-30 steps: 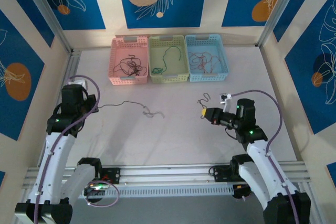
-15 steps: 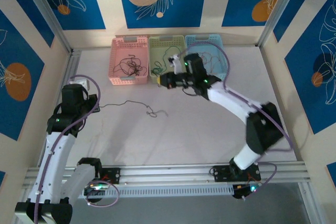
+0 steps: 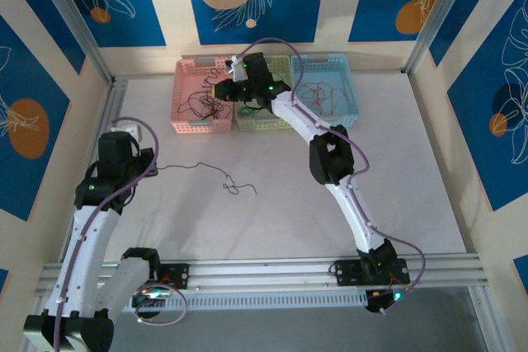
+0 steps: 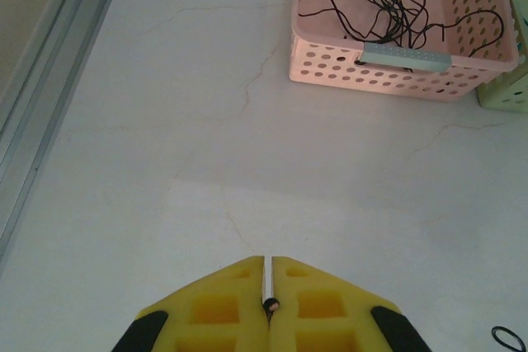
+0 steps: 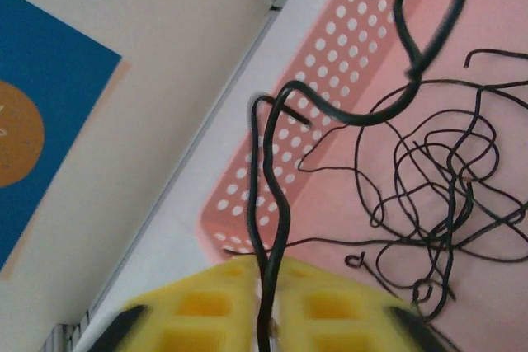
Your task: Untangle the cables
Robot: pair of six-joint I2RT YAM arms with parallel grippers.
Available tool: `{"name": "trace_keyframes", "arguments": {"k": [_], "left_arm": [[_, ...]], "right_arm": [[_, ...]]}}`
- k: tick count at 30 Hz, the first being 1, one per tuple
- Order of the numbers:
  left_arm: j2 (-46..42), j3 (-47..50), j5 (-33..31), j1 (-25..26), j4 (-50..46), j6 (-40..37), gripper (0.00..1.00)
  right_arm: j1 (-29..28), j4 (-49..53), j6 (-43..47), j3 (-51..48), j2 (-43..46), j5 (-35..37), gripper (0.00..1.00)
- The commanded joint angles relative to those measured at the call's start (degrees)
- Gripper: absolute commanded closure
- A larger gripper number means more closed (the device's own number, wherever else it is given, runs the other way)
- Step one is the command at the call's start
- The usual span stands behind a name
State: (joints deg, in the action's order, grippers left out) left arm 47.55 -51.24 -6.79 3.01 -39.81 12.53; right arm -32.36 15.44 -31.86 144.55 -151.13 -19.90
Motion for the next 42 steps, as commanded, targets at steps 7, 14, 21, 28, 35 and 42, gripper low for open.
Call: {"name": "trace_keyframes", "arguments": {"k": [7, 14, 21, 28, 35, 42], "left_arm": [[0.35, 0.53, 1.25, -0.48, 0.83, 0.17, 1.0], [0.79, 0.48, 1.22, -0.65, 1.68, 0.36, 1.0], [1.54, -4.54, -2.25, -0.77, 3.17, 2.18, 1.0], [10.74, -17.02, -10.7, -0.74, 5.76, 3.44, 1.0], [23.87, -28.19, -22.82, -0.72, 12.56, -0.1, 1.0], [35.73, -34.0, -29.05, -0.34, 23.13, -2.68, 1.0]], "right_arm": [[0.13, 8.66, 2.65, 9.75, -2.33, -1.3, 0.49], [1.06, -1.31, 7.37, -27.17, 28.83, 1.92, 0.51], [1.15, -9.61, 11.17, -67.92, 60.07, 5.37, 0.51], [2.22, -12.81, 10.55, -102.35, 87.92, 11.78, 0.52], [2.12, -8.51, 8.8, -117.84, 108.82, 15.76, 0.54], [1.86, -7.63, 5.25, -124.01, 114.04, 16.12, 0.56]]}}
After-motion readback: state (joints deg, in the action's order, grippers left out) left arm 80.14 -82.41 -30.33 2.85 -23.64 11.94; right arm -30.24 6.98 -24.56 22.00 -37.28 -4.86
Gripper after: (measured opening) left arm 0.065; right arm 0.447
